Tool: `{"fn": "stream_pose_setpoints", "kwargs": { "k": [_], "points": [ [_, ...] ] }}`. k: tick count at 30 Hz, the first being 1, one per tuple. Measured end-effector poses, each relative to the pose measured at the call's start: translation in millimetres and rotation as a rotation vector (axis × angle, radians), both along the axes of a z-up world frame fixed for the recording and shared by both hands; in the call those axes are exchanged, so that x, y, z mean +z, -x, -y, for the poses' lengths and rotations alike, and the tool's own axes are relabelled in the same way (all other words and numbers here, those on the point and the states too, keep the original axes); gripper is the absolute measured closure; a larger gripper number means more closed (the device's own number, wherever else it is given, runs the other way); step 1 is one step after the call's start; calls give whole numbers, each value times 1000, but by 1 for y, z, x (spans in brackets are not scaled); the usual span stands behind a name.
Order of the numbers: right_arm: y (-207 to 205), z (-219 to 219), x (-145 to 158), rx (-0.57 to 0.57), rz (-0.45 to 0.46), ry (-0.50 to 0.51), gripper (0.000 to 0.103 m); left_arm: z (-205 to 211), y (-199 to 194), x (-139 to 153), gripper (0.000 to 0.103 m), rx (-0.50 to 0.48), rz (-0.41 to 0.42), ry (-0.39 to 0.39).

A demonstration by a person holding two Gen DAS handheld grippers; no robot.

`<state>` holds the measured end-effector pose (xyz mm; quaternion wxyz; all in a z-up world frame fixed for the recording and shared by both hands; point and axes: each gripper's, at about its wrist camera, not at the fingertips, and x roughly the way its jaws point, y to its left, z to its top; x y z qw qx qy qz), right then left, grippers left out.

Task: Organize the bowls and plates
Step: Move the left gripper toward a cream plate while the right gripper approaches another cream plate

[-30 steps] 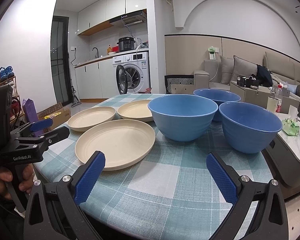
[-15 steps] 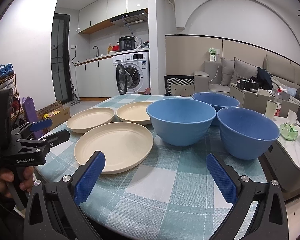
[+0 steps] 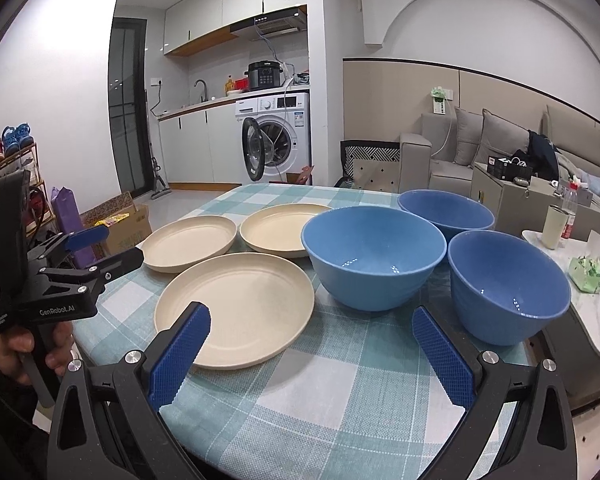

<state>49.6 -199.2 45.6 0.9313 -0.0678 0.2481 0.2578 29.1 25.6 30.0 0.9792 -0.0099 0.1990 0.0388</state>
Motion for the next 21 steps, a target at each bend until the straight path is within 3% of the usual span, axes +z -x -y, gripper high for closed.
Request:
{"fn": "stream_pose_setpoints", "kwargs": {
  "k": [21],
  "points": [
    [-62,-11,55,23,-49,-7,0,-17,-66,39,0,-16,-19,-26]
  ]
}}
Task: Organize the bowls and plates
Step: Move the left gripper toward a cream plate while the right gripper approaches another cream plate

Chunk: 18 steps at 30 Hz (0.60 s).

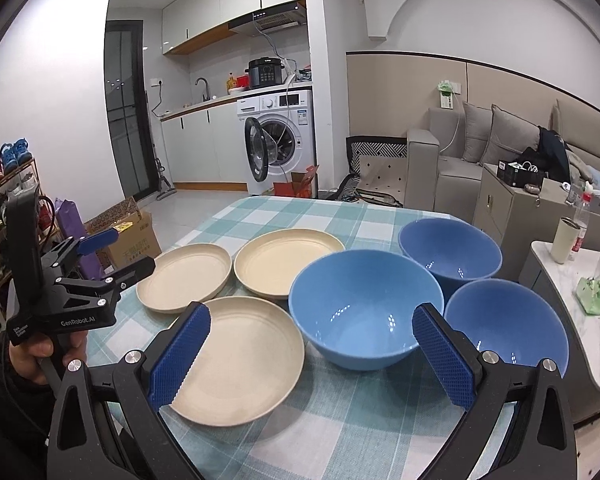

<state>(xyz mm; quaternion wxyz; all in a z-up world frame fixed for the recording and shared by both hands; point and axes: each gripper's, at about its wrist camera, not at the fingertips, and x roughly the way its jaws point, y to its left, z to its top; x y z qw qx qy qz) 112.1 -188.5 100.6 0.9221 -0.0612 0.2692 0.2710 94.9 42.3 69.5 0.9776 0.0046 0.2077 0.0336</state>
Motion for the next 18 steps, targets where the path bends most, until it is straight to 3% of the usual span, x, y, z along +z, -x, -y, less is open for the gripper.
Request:
{"fn": "stream_pose_setpoints", "kwargs": {
  "k": [18],
  "points": [
    [-80,-23,32,15,-76,52,0,-21,-64,21,0,10,-38,21]
  ]
}}
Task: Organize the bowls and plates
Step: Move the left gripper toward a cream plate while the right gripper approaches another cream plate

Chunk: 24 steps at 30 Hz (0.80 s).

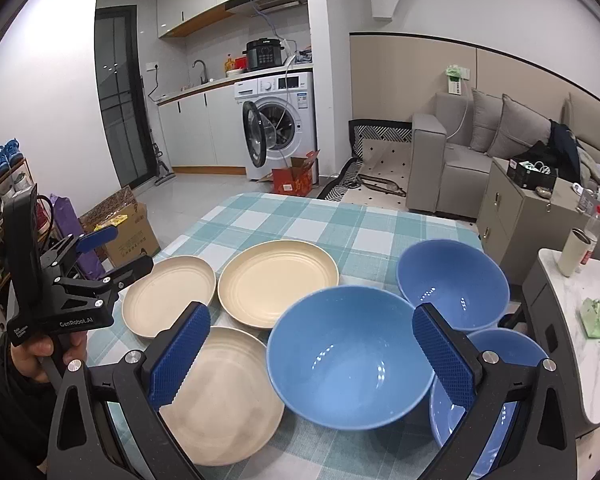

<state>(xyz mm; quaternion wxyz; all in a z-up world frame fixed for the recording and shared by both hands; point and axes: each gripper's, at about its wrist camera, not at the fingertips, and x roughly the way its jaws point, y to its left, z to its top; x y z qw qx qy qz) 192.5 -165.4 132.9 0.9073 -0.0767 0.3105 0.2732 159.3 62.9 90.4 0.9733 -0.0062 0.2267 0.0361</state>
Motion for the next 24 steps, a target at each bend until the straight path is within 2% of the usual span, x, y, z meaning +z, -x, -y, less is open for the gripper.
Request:
{"fn": "stream_pose_setpoints", "kwargs": {
  "k": [13,24],
  "points": [
    [-68,-23,10,18,-87,6,0,-8,-54,1,0,1,-91,-21],
    [-122,-36,-6,24,-175,53,0,-9,-101,-20,0,-8,-202,-40]
  ]
}}
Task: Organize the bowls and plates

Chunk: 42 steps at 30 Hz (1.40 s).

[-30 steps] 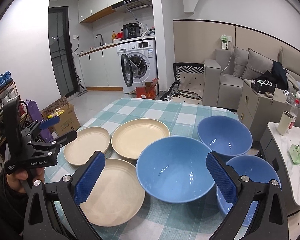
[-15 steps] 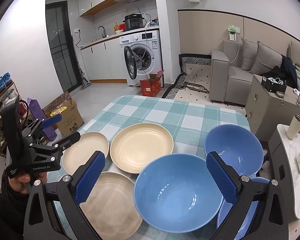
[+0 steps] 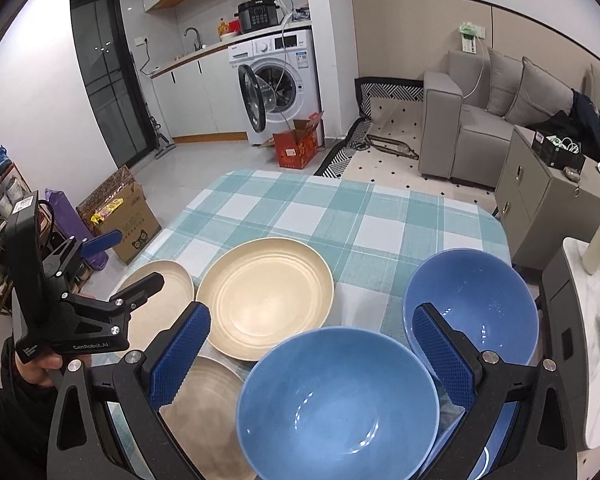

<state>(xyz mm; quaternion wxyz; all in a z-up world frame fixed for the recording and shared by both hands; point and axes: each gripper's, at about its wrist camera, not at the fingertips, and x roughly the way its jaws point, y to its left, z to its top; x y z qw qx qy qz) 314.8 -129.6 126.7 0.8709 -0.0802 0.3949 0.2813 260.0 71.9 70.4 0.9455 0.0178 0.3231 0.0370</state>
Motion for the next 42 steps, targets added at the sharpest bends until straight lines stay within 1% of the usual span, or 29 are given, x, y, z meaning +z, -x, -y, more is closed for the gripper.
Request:
{"fn": "stream_pose_setpoints", "kwargs": {
  "k": [6,11,15,18,21,26,33,36,42],
  "points": [
    [-22,-17,-18,9,-64,15,0,-4,-17,-12,0,0,-43,-3],
    [-46,-37,-39,-5,-145,28,0,-16,-31,-22,0,22,-80,29],
    [-61,-51,-51,-8,-178,52,0,-26,-40,-30,0,34,-102,47],
    [-72,-60,-59,-15,-194,75,0,-30,-48,-38,0,40,-127,43],
    [-80,-67,-67,-20,-226,83,0,-34,-56,-44,0,39,-148,42],
    [-92,-79,-86,-25,-284,117,0,-41,-68,-56,0,43,-187,64],
    [-107,-87,-114,-40,-373,171,0,-43,-82,-70,0,32,-244,72],
    [-114,-87,-121,-48,-405,178,0,-46,-88,-74,0,15,-266,103],
    [-124,-84,-135,-52,-461,206,1,-47,-96,-81,2,6,-297,104]
  ]
}}
